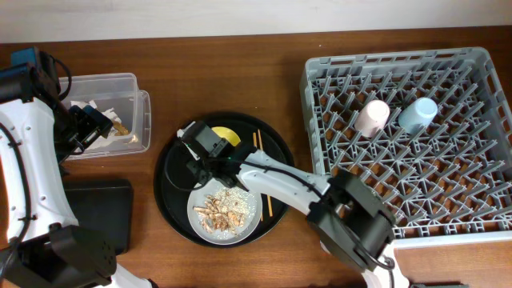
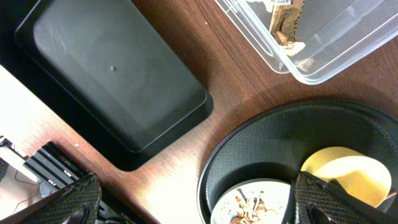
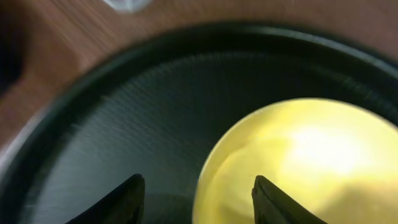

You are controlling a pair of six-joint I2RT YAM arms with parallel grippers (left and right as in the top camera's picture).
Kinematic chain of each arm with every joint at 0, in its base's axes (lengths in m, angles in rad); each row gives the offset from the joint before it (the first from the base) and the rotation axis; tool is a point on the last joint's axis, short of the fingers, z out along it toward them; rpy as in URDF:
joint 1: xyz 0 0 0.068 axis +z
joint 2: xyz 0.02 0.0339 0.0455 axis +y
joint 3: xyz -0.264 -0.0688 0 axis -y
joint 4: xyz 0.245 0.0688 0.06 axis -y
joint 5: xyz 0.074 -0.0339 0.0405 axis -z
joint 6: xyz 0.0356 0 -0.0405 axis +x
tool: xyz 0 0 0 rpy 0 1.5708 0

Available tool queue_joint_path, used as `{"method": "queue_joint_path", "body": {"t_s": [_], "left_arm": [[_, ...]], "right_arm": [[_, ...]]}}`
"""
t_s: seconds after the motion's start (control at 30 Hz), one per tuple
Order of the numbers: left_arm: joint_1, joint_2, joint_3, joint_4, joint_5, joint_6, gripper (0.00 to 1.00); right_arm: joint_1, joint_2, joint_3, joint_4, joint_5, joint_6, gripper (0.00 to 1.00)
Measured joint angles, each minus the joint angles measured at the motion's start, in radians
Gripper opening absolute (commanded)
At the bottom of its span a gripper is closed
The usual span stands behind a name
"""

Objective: Sort waste into correct bins and load items into the dishwasher rack
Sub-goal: 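Reach the right gripper to the yellow cup on the tray and grasp it, then carry the yellow cup with the right gripper and place it in the rack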

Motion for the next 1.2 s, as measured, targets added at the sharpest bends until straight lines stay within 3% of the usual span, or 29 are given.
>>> {"method": "queue_joint_path", "body": {"t_s": [0.37,0.5,0.73,0.87,1.0,1.2], "left_arm": [[0.0,0.0,0.0,0.0,0.0,0.0,0.99],[0.0,0.0,0.0,0.0,0.0,0.0,0.99],[0.0,0.0,0.0,0.0,0.0,0.0,0.99],[0.0,0.0,0.0,0.0,0.0,0.0,0.99],[0.0,0.0,0.0,0.0,0.0,0.0,0.99],[0.0,0.0,0.0,0.0,0.0,0.0,0.99]], "right_arm": [[0.005,0.024,0.0,0.011,0.004,-0.013,0.27],[0.019,0.024,0.0,0.01,0.005,-0.011,0.04],[0.026,0.024,0.046,-0.051,0.018,-0.015,0.04],[0.024,0.024,0.201,-0.24,0.016,-0.012,0.04],[-0.003,0.022,0.476,-0.525,0.074,0.022,0.04],[-0.176,-0.014,0.824,-0.937,0.163,0.15,0.04]]}}
